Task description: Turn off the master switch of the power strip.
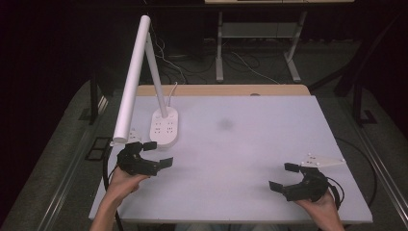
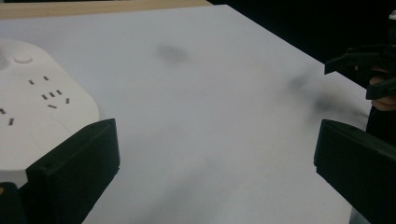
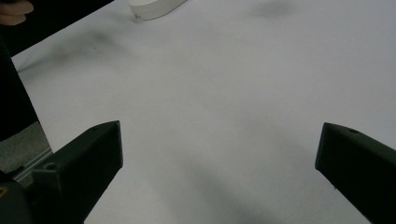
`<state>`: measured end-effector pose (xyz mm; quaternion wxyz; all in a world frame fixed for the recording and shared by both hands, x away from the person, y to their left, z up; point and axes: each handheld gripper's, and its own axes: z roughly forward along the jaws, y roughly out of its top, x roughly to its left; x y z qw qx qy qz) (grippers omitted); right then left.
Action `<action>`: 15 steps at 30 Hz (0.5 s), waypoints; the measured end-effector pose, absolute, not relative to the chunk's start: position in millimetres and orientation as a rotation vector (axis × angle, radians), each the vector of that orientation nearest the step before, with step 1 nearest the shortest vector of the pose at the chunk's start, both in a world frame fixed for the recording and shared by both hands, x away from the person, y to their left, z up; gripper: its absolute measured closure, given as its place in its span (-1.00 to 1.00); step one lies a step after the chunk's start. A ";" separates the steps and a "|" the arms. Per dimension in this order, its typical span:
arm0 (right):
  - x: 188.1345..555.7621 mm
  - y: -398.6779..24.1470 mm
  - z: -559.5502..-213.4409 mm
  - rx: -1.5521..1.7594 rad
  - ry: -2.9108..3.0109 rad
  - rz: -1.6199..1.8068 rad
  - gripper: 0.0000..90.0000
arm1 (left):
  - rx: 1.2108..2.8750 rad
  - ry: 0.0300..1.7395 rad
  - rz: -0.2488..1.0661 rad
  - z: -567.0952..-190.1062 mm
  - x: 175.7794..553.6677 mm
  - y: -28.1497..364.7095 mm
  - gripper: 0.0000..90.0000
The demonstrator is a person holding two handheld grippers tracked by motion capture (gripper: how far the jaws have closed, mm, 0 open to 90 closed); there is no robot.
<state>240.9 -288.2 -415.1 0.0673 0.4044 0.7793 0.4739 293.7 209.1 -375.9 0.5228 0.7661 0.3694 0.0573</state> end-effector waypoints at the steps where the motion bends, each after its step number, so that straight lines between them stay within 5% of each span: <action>1: 240.9 -288.2 -415.1 1.219 2.349 1.428 -0.99 | 1.838 0.884 0.140 -375.1 294.8 210.2 -1.00; 15: 240.4 -289.2 -414.7 1.220 2.338 1.429 -0.99 | 1.836 0.926 0.163 -367.3 310.8 225.7 -1.00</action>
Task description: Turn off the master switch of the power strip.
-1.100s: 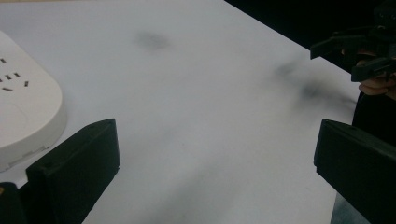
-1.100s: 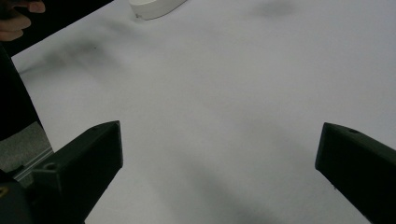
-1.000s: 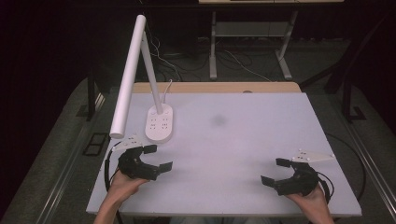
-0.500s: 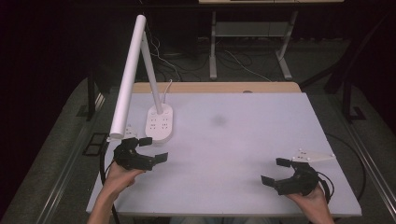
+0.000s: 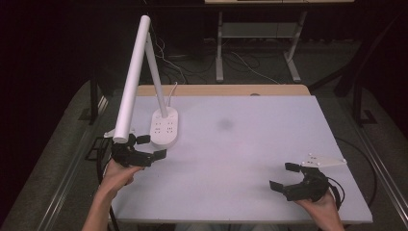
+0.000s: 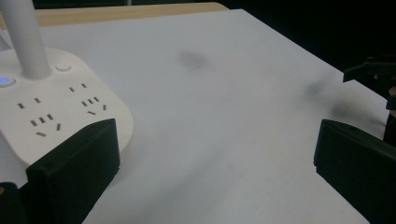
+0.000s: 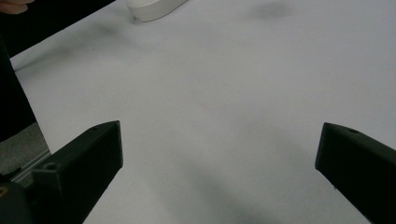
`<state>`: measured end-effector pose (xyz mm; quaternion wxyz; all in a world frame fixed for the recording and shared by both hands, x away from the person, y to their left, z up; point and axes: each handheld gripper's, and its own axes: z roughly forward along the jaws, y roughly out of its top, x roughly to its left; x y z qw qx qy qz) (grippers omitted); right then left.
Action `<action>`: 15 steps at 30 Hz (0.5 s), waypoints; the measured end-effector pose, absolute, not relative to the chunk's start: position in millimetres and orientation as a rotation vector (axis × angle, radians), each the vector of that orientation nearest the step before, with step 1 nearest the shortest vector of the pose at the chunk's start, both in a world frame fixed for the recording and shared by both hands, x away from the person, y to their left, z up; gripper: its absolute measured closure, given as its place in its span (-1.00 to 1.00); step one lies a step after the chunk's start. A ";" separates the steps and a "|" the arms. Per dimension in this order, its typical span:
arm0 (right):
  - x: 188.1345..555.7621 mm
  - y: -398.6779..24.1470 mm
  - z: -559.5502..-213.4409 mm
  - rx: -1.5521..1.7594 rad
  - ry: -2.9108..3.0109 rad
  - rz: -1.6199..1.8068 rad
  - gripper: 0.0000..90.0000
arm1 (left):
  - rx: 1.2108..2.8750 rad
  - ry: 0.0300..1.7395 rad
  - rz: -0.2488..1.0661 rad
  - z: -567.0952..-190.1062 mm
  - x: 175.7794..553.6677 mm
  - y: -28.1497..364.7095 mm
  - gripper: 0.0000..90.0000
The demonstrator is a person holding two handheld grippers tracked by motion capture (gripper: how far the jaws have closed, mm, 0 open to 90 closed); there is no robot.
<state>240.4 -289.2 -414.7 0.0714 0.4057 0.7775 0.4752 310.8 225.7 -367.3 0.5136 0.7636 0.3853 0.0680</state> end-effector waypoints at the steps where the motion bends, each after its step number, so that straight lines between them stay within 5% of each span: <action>1: 240.5 -289.4 -414.8 1.222 2.336 1.428 -0.99 | 1.836 0.923 0.164 -366.3 312.3 226.7 -1.00; 15: 240.4 -289.4 -415.2 1.226 2.341 1.424 -0.99 | 1.814 0.964 0.194 -355.1 330.8 239.5 -1.00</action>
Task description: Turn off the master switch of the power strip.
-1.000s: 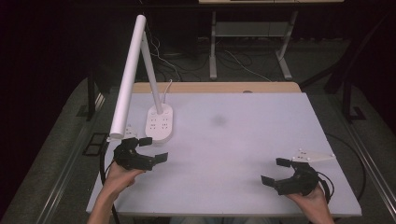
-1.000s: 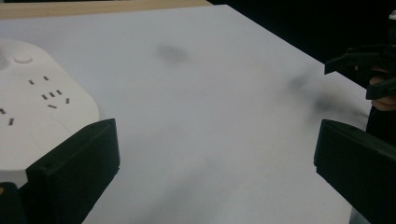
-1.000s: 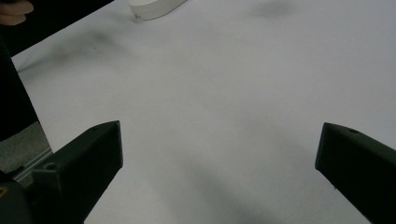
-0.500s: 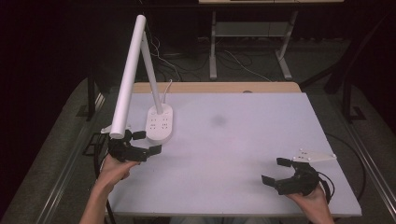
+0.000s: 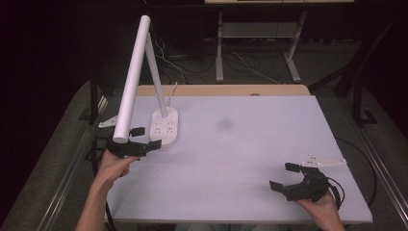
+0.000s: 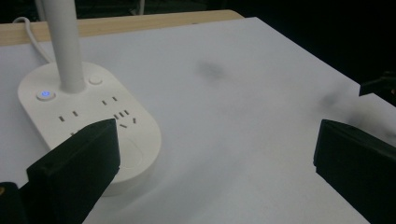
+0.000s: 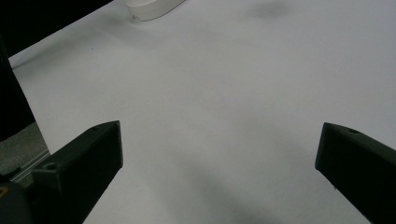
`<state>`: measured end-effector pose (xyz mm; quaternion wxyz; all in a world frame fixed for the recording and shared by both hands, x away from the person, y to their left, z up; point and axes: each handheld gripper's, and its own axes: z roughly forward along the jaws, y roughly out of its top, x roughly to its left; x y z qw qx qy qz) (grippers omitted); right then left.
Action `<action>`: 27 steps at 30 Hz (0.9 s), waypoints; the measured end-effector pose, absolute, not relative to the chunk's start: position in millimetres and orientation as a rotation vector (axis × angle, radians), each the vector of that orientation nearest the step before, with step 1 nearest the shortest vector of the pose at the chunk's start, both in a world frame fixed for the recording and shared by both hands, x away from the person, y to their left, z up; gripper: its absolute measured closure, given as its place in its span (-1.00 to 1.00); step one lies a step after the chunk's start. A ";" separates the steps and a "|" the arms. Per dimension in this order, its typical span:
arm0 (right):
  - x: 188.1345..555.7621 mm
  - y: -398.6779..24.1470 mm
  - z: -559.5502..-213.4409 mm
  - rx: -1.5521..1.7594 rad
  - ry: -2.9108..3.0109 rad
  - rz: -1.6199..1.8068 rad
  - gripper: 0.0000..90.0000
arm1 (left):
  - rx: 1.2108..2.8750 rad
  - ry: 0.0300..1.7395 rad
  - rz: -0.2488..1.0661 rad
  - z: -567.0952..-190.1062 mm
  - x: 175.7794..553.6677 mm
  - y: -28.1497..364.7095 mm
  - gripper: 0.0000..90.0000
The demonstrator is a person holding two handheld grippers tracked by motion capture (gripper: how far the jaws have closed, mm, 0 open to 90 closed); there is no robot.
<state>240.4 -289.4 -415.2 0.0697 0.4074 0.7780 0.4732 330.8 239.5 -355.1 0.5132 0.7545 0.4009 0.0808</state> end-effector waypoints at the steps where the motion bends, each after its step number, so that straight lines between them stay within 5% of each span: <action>1: 240.4 -289.5 -415.3 1.226 2.341 1.424 -0.99 | 1.807 0.966 0.194 -354.8 332.7 240.8 -1.00; 27: 240.7 -289.5 -416.5 1.227 2.341 1.414 -0.99 | 1.844 0.996 0.248 -337.5 368.7 253.8 -0.99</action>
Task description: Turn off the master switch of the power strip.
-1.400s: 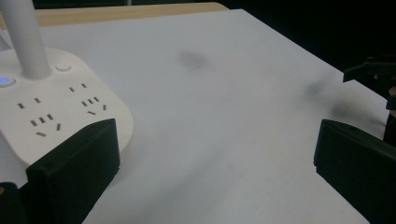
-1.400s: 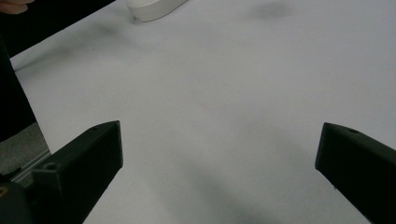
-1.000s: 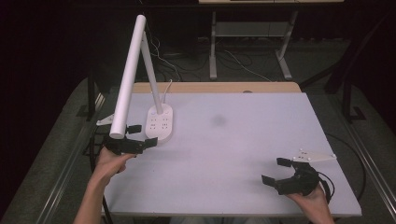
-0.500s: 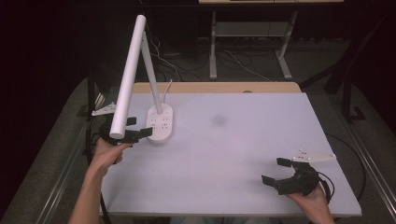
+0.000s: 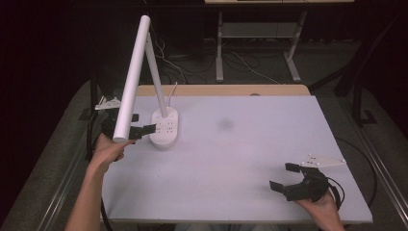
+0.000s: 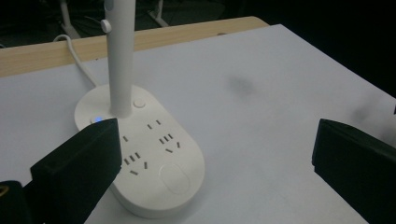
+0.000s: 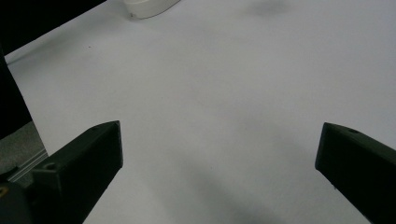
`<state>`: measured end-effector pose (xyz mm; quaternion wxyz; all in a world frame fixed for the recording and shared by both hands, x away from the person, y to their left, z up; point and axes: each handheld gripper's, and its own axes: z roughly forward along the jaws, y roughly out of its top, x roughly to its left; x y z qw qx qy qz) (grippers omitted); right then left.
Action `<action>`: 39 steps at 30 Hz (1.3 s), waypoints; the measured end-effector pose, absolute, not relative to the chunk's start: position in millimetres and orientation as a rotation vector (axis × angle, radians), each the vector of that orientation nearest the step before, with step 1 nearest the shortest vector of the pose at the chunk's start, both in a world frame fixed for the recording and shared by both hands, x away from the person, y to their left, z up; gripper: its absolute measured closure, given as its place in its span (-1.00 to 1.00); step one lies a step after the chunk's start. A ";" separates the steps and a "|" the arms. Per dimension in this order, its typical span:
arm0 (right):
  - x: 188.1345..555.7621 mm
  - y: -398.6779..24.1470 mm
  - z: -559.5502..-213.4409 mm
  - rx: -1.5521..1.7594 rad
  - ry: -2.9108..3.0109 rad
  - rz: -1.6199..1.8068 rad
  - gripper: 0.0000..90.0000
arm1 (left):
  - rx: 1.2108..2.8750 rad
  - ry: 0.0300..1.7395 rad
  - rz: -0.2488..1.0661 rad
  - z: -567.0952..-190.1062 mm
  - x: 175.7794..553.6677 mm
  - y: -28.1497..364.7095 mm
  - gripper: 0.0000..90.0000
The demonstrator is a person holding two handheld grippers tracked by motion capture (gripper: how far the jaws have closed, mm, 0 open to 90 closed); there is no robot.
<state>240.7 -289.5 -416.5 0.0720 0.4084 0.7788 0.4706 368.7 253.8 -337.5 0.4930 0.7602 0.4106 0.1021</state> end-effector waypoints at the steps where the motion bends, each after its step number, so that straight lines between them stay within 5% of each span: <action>1: 240.7 -289.5 -416.5 1.227 2.341 1.414 -0.99 | 1.842 1.002 0.247 -337.3 370.4 253.6 -0.99; 39: 243.1 -293.1 -419.9 1.271 2.314 1.410 -0.99 | 1.909 1.091 0.300 -354.1 439.5 264.8 -0.71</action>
